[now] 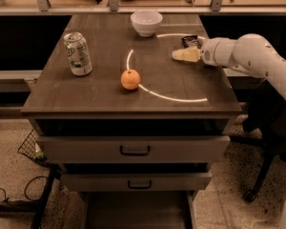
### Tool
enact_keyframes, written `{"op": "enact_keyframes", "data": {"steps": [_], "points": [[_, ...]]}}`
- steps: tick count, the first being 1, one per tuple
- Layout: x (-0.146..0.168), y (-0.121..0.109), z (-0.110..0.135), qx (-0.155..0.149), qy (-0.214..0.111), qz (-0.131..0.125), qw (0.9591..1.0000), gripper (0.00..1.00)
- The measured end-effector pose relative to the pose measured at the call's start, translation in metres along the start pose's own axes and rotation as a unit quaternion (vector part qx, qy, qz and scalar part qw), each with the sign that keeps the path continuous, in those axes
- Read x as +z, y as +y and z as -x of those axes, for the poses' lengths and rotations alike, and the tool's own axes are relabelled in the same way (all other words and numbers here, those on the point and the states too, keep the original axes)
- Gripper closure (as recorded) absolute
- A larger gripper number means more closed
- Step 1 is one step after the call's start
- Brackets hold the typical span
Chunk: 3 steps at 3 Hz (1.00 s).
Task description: Place rxbar chocolate into bottom drawer
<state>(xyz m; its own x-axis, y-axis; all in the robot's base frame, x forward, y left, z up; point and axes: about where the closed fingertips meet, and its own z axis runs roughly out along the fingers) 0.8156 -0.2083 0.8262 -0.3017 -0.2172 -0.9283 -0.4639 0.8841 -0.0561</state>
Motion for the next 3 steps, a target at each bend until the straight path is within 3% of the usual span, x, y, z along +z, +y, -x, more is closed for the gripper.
{"op": "enact_keyframes", "data": {"steps": [2,3], "points": [[-0.0015,-0.0001,0.0040,0.000,0.000,0.000,1.0000,0.88],[-0.0025,-0.0001,0.0070,0.000,0.000,0.000,1.0000,1.00]]}}
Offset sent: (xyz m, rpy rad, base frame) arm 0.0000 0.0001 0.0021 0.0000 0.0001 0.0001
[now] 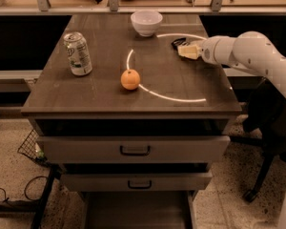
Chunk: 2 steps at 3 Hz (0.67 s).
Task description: Place rxbar chocolate into bottom drawer
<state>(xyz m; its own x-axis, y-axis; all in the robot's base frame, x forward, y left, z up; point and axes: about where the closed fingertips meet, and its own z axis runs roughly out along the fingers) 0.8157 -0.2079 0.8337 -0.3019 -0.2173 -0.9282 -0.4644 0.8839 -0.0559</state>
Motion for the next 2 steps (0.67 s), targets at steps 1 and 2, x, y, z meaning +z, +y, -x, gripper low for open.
{"op": "enact_keyframes", "data": {"steps": [1,2], "points": [[0.0031,0.0018,0.0008,0.003,0.001,0.003,1.0000,1.00],[0.0029,0.0017,0.0013,0.003,0.001,0.003,1.0000,1.00]]}}
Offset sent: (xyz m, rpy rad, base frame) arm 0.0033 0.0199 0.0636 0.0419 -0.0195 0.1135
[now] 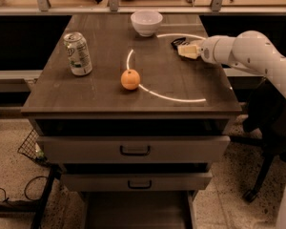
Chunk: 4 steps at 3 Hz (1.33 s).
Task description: Place rxbar chocolate into bottom drawer
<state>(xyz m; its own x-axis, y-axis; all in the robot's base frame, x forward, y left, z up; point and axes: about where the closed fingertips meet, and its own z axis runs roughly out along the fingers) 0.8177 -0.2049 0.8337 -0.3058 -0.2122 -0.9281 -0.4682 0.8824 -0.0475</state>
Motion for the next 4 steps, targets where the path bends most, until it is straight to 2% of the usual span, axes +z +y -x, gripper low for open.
{"op": "enact_keyframes", "data": {"steps": [4], "points": [[-0.0003,0.0001,0.0003,0.000,0.000,0.000,1.0000,1.00]]}}
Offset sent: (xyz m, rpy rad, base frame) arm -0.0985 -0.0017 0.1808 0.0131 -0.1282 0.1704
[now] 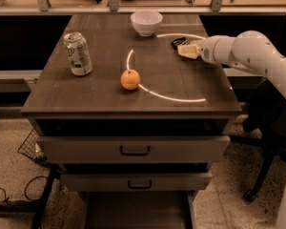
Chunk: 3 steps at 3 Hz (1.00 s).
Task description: Place rxbar chocolate into bottom drawer
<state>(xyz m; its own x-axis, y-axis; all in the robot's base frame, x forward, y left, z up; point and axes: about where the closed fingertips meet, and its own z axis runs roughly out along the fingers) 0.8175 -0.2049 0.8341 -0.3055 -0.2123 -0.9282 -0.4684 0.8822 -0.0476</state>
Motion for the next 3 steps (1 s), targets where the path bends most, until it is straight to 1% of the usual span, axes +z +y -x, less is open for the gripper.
{"op": "enact_keyframes", "data": {"steps": [1,2,3], "points": [[-0.048,0.009,0.049,-0.018,-0.028,0.002,0.9995,1.00],[-0.082,0.017,0.091,-0.037,-0.050,-0.004,0.9981,1.00],[-0.077,0.018,0.094,-0.037,-0.049,-0.005,0.9981,1.00]]}}
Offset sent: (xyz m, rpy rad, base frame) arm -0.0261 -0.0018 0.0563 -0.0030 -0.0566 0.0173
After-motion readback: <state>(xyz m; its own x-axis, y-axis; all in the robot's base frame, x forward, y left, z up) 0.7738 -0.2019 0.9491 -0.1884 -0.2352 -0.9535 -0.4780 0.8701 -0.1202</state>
